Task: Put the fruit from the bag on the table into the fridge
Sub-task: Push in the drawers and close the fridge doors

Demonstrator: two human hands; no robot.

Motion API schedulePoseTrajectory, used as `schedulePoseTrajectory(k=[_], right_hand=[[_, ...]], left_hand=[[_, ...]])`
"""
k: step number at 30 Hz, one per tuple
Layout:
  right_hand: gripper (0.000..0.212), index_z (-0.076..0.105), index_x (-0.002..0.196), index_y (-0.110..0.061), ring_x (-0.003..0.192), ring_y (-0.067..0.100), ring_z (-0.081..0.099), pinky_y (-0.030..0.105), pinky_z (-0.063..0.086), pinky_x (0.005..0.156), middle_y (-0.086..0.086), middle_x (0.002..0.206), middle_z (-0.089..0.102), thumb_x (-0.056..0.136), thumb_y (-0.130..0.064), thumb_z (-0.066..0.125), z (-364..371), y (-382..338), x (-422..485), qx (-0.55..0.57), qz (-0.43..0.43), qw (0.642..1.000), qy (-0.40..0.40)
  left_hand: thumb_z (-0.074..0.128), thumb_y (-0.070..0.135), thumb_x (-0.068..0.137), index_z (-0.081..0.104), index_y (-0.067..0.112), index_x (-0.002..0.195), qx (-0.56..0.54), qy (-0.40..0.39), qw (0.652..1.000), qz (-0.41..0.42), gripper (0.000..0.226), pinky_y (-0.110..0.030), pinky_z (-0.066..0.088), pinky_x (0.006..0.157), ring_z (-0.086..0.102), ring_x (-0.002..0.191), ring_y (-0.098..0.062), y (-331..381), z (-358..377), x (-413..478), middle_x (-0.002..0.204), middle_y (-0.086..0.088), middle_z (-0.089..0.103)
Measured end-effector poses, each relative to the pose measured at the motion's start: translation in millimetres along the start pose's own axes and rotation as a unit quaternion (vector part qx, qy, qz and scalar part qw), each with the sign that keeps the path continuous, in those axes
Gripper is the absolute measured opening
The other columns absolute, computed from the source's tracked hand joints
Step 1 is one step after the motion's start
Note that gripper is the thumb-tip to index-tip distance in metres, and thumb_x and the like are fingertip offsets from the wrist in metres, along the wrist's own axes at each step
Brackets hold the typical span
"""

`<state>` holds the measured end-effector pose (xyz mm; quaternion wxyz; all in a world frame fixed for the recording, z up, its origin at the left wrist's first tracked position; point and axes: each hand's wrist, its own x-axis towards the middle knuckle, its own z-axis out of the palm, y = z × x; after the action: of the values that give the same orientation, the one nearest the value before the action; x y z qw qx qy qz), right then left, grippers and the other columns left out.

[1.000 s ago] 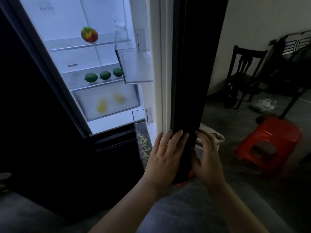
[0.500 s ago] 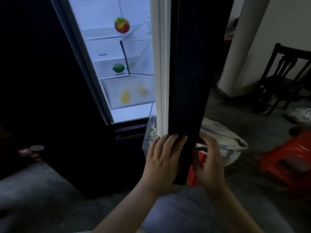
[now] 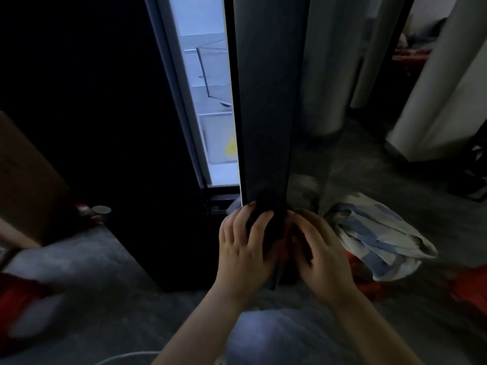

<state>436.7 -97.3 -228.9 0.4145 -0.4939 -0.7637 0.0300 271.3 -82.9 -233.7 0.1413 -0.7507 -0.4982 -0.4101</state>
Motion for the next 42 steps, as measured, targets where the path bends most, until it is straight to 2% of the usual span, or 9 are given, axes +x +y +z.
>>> schedulePoseTrajectory(k=[4, 8, 17, 20, 25, 30, 34, 37, 42], right_hand=[[0.079, 0.031, 0.145, -0.027, 0.131, 0.007, 0.034, 0.020, 0.037, 0.099, -0.004, 0.146, 0.034, 0.077, -0.016, 0.071, 14.3, -2.9, 23.6, -0.002, -0.016, 0.998, -0.053], [0.079, 0.030, 0.147, -0.023, 0.138, 0.008, 0.026, 0.025, 0.037, 0.103, -0.008, 0.153, 0.025, 0.079, -0.019, 0.070, 32.8, -1.0, 50.8, -0.020, -0.044, 0.993, -0.105], [0.076, 0.019, 0.151, -0.022, 0.146, 0.019, 0.009, 0.035, 0.029, 0.110, 0.005, 0.158, 0.009, 0.086, -0.027, 0.058, 76.0, 0.5, 124.7, -0.089, -0.043, 0.989, -0.106], [0.074, 0.016, 0.151, -0.022, 0.147, 0.021, 0.005, 0.037, 0.028, 0.110, 0.006, 0.159, 0.006, 0.086, -0.030, 0.052, 93.1, 0.1, 147.0, -0.112, -0.047, 0.986, -0.116], [0.078, 0.022, 0.150, -0.021, 0.144, 0.031, 0.011, 0.047, 0.032, 0.107, 0.016, 0.156, 0.011, 0.082, -0.033, 0.059, 121.6, 5.0, 167.3, -0.148, -0.035, 0.981, -0.121], [0.086, 0.026, 0.149, -0.020, 0.143, 0.032, 0.013, 0.047, 0.029, 0.108, 0.016, 0.156, 0.013, 0.076, -0.032, 0.071, 140.2, 11.1, 180.1, -0.179, -0.029, 0.978, -0.102], [0.082, 0.029, 0.148, -0.017, 0.143, 0.031, 0.014, 0.046, 0.028, 0.108, 0.016, 0.156, 0.013, 0.077, -0.035, 0.065, 151.0, 10.2, 198.6, -0.188, -0.032, 0.977, -0.096], [0.081, 0.032, 0.147, -0.015, 0.142, 0.032, 0.016, 0.048, 0.030, 0.108, 0.017, 0.155, 0.015, 0.077, -0.031, 0.069, 164.3, 13.4, 218.8, -0.209, -0.023, 0.974, -0.089], [0.087, 0.035, 0.146, -0.016, 0.137, 0.038, 0.023, 0.051, 0.035, 0.105, 0.021, 0.151, 0.019, 0.070, -0.014, 0.077, 187.1, 21.2, 234.9, -0.245, -0.018, 0.968, -0.054]], left_hand=[[0.064, 0.042, 0.082, 0.042, 0.016, 0.127, -0.015, 0.025, 0.999, -0.038, 0.056, -0.039, 0.035, 0.106, 0.042, 0.123, -0.024, -20.4, -1.2, 10.3, 0.132, -0.007, 0.039], [0.071, 0.026, 0.080, 0.040, 0.011, 0.127, -0.004, 0.032, 0.998, -0.058, 0.058, -0.041, 0.039, 0.104, 0.044, 0.123, -0.024, -53.2, 2.8, 22.4, 0.132, -0.008, 0.041], [0.077, 0.015, 0.075, 0.038, 0.009, 0.129, 0.006, 0.003, 0.993, -0.118, 0.066, -0.037, 0.037, 0.104, 0.044, 0.122, -0.023, -138.1, 14.5, 63.3, 0.127, -0.013, 0.052], [0.075, 0.016, 0.077, 0.039, 0.010, 0.129, 0.000, -0.004, 0.993, -0.122, 0.064, -0.038, 0.043, 0.101, 0.049, 0.118, -0.024, -163.5, 20.6, 80.5, 0.124, -0.012, 0.055], [0.073, 0.017, 0.078, 0.040, 0.010, 0.128, -0.012, 0.026, 0.995, -0.096, 0.061, -0.041, 0.048, 0.096, 0.051, 0.117, -0.023, -189.0, 35.3, 91.4, 0.126, -0.011, 0.050], [0.058, 0.023, 0.089, 0.036, 0.013, 0.136, 0.058, 0.051, 0.997, -0.012, 0.053, -0.041, 0.031, 0.109, 0.038, 0.128, -0.029, -215.2, 55.5, 100.4, 0.140, -0.014, 0.032], [0.055, 0.024, 0.090, 0.019, 0.021, 0.147, 0.089, 0.007, 0.996, -0.004, 0.068, -0.051, 0.030, 0.110, 0.025, 0.138, -0.032, -232.6, 65.6, 119.3, 0.148, -0.014, 0.023], [0.066, 0.023, 0.083, 0.016, 0.022, 0.150, 0.120, -0.030, 0.992, -0.023, 0.084, -0.053, 0.022, 0.112, 0.019, 0.140, -0.033, -247.3, 74.8, 139.1, 0.150, -0.014, 0.020], [0.052, 0.028, 0.089, 0.032, 0.021, 0.143, 0.150, 0.002, 0.988, -0.035, 0.059, -0.056, 0.027, 0.109, 0.029, 0.131, -0.033, -260.0, 93.8, 150.8, 0.145, -0.013, 0.024]])
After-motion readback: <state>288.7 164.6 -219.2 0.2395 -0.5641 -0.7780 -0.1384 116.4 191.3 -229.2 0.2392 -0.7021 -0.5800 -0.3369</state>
